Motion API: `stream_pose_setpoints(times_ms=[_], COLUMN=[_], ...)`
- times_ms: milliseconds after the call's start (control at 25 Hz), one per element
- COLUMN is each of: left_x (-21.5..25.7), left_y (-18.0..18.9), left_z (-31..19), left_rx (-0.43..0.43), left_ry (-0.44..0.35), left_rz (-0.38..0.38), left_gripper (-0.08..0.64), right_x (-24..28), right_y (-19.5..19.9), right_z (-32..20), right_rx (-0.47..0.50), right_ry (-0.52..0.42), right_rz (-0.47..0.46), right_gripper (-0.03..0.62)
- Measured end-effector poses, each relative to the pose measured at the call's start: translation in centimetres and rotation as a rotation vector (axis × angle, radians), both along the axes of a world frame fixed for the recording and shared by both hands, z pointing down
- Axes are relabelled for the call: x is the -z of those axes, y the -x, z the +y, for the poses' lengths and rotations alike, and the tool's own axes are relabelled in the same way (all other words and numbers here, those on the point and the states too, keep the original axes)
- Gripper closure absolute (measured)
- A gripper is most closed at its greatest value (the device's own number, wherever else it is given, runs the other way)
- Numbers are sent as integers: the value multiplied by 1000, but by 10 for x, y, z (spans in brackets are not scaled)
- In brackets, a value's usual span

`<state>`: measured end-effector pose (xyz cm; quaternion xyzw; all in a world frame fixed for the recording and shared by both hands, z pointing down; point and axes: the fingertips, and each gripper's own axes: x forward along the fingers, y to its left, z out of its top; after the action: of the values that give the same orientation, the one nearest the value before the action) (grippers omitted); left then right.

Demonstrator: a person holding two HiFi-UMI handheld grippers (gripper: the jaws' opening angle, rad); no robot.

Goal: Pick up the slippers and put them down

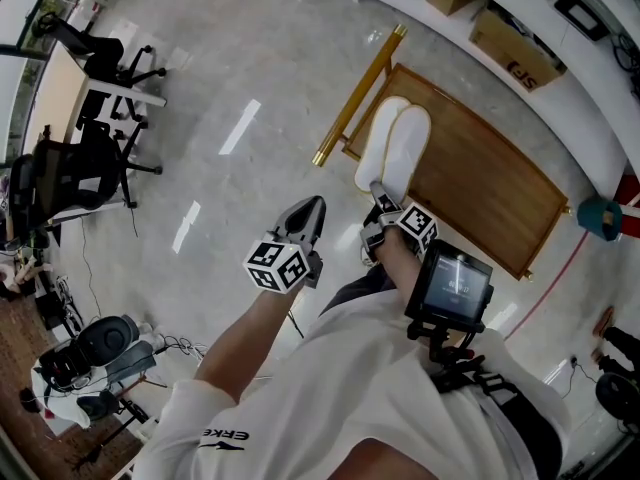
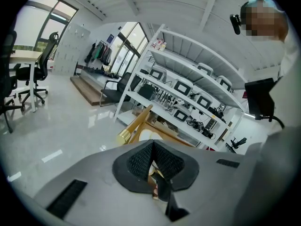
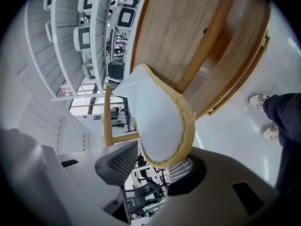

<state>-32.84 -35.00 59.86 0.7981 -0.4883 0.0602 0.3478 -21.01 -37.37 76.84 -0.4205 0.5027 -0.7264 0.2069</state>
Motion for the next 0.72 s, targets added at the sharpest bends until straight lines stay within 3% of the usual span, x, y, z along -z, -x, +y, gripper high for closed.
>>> stream_pose_setpoints(times_ms=[280, 720], left_x=[-2, -8], left_y=[-1, 2], left_z=[3, 6], left_rx=[-2, 0], left_ry=[6, 8], left_rz=[-3, -5], left_gripper=[557, 557], right_x=[-4, 10], right_y=[3, 25], right_z=[10, 49], right_rx=[43, 209], right_ry=[-5, -29], right_rz=[-2, 2], right_gripper=[431, 431])
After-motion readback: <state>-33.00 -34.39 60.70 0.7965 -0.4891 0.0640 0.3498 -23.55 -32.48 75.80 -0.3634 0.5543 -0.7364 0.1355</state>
